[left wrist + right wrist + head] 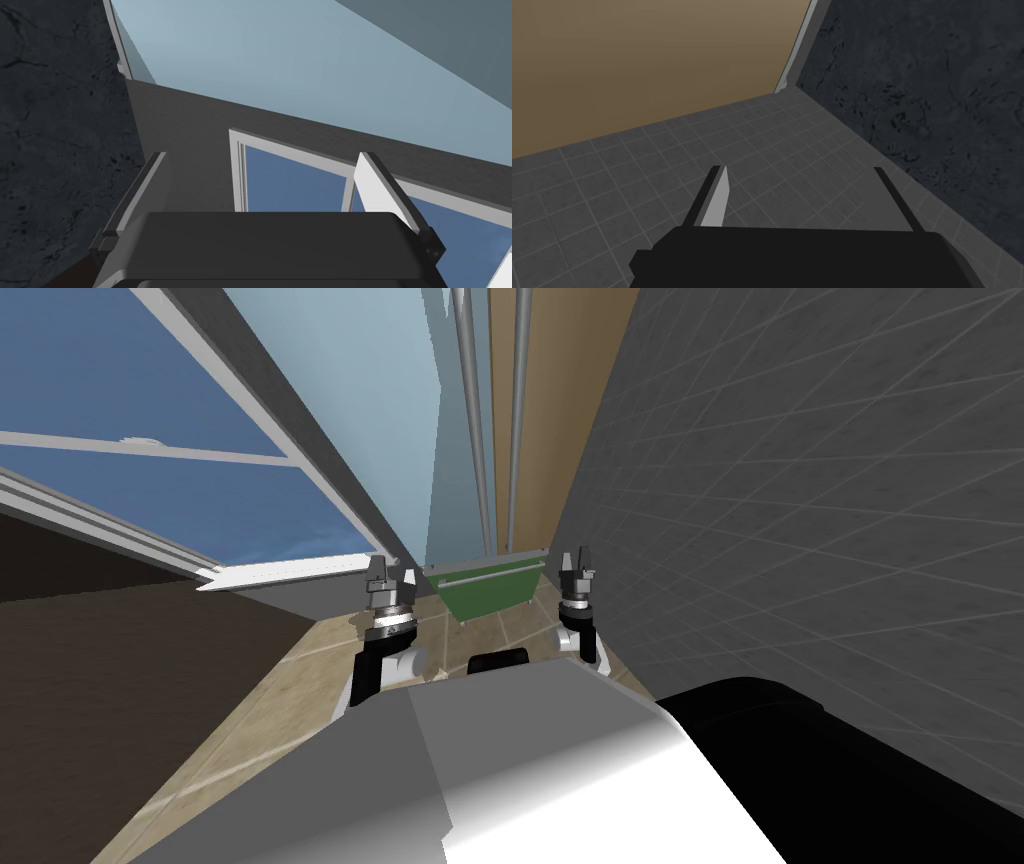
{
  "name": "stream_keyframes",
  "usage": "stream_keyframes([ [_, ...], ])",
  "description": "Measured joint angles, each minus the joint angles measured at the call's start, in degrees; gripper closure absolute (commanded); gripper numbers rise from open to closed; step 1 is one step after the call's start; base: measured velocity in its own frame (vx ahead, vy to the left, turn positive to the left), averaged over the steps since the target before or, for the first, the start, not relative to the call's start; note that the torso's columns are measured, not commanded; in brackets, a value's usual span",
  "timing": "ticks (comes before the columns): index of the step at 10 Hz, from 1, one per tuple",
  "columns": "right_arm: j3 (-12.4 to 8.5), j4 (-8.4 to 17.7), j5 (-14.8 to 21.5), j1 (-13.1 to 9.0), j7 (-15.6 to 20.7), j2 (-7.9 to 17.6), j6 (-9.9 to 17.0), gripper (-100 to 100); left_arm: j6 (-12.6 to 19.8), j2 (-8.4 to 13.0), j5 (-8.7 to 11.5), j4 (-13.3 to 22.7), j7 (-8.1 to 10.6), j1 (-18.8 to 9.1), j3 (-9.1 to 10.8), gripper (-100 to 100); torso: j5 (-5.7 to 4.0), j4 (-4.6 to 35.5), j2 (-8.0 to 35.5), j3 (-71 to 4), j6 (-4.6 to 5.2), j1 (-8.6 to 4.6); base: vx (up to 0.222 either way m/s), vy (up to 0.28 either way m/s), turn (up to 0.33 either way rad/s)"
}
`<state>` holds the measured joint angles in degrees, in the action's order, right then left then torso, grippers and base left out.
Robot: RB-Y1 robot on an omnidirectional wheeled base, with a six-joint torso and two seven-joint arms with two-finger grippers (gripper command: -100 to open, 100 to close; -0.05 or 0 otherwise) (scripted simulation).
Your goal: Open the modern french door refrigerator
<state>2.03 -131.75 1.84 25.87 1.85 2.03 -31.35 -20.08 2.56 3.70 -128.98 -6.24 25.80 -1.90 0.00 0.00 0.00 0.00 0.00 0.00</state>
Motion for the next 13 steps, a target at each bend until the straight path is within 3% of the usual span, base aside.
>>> stream_keyframes([
  [2,0.00,0.00,0.00,0.00,0.00,0.00,0.00,0,0.00,0.00,0.00,0.00,0.00,0.00,0.00,0,0.00,6.00,5.97,-12.00,0.00,0.00,0.000,0.000,0.000],
  [9,0.00,-0.02,0.00,0.00,0.00,0.00,-0.01,0,-0.01,0.00,0.00,-0.02,0.00,0.00,0.00,0,0.00,35.37,35.39,-70.73,0.00,0.00,0.000,0.000,0.000],
  [10,0.00,-0.02,0.00,0.00,0.00,0.00,-0.01,0,-0.01,0.00,0.00,-0.02,0.00,0.00,0.00,-100,0.00,39.60,39.62,-79.19,0.00,0.00,0.029,0.002,0.006],
  [13,0.00,0.01,0.00,0.01,0.00,0.00,0.00,0,-1.53,3.16,-0.12,2.75,0.02,-0.50,0.28,-100,0.01,42.18,42.11,-84.58,0.00,0.04,0.059,0.015,0.007],
])
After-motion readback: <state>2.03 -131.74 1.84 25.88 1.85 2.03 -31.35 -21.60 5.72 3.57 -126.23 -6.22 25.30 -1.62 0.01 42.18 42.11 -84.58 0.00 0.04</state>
